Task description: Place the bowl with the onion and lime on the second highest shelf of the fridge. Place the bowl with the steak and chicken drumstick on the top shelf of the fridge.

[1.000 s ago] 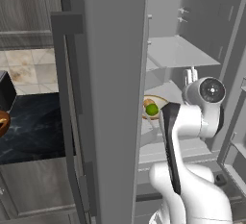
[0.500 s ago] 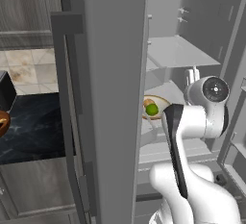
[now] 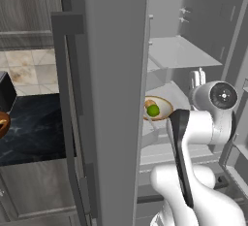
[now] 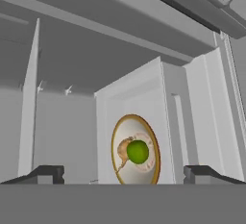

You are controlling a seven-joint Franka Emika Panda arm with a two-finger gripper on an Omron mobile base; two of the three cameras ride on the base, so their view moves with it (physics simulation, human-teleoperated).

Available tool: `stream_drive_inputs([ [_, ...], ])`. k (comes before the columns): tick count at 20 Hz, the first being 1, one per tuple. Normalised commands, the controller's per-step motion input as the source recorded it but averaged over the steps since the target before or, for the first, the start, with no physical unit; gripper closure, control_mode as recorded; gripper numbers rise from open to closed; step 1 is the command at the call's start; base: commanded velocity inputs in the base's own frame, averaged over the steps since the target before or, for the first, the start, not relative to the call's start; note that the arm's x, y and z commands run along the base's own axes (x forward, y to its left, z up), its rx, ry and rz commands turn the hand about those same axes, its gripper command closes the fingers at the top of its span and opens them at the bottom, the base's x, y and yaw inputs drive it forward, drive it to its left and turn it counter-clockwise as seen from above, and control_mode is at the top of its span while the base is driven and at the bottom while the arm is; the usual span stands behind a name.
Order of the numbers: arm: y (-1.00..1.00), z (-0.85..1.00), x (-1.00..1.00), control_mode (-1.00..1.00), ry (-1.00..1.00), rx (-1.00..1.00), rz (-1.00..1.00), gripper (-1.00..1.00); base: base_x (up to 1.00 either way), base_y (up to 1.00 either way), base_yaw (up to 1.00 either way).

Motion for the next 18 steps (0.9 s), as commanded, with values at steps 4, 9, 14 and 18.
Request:
stream_drive_inputs([
  [4,0.00,0.00,-0.04,-1.00,0.00,0.00,0.00,-1.00,0.00,0.00,0.00],
  [9,0.00,0.00,-0.04,-1.00,0.00,0.00,0.00,-1.00,0.00,0.00,0.00],
  [14,0.00,0.00,-0.03,-1.00,0.00,0.00,0.00,-1.00,0.00,0.00,0.00],
  [18,0.00,0.00,0.00,-1.00,0.00,0.00,0.00,-1.00,0.00,0.00,0.00],
])
